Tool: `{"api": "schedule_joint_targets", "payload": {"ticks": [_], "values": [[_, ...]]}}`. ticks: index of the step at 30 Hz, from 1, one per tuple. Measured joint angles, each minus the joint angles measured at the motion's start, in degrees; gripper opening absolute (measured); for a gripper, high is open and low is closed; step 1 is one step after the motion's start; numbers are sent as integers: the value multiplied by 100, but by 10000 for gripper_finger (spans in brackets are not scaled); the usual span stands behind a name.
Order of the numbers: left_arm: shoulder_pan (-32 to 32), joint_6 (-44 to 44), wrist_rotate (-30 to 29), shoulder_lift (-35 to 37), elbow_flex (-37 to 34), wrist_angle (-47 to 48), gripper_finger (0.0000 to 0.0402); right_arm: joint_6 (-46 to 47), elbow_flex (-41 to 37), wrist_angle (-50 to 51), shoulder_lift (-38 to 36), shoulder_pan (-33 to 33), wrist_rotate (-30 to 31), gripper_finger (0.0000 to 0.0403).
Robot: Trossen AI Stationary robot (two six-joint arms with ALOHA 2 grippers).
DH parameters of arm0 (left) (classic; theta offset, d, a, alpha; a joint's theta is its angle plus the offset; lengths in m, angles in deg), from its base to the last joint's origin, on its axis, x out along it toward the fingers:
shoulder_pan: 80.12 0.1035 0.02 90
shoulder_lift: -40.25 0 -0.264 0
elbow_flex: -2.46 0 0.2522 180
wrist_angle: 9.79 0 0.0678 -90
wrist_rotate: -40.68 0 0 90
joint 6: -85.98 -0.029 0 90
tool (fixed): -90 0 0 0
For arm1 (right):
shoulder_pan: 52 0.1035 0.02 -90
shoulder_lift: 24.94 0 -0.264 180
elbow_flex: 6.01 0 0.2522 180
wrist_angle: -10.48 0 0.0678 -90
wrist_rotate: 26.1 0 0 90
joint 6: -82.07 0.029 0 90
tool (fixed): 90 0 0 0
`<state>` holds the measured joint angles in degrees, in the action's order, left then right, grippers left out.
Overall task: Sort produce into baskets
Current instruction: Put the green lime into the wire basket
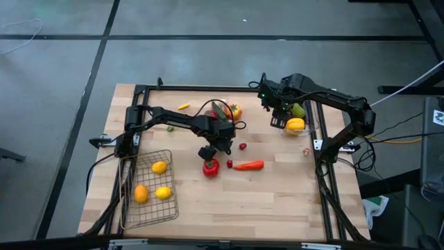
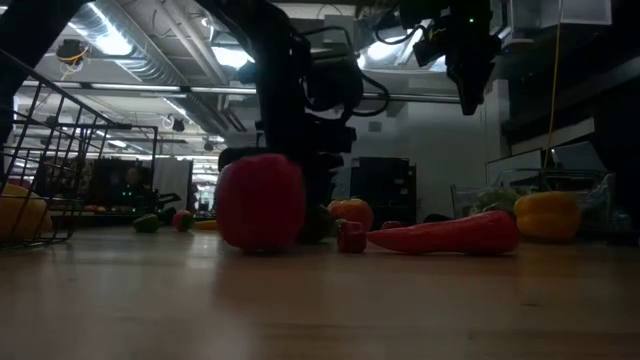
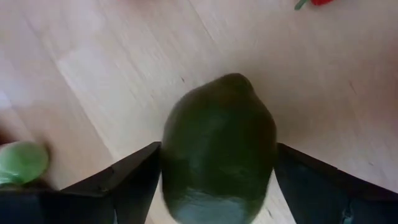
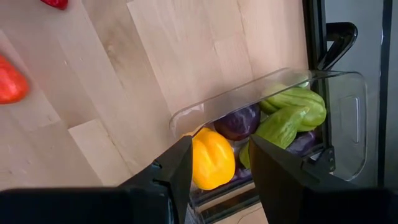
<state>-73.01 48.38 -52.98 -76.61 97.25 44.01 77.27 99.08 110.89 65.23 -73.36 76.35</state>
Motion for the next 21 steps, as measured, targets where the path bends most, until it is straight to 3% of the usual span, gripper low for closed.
{"api": "schedule_joint_targets", "payload": {"ticks": [9, 13, 21], "values": [[0, 25, -79, 25, 2, 3, 231, 0, 0, -4, 0, 0, -2, 154], [0, 212, -186, 25, 211, 228, 219, 0, 0, -21, 0, 0, -4, 154], [-73, 1291, -221, 29, 1396, 1980, 228, 0, 0, -24, 1, 0, -5, 154]]}}
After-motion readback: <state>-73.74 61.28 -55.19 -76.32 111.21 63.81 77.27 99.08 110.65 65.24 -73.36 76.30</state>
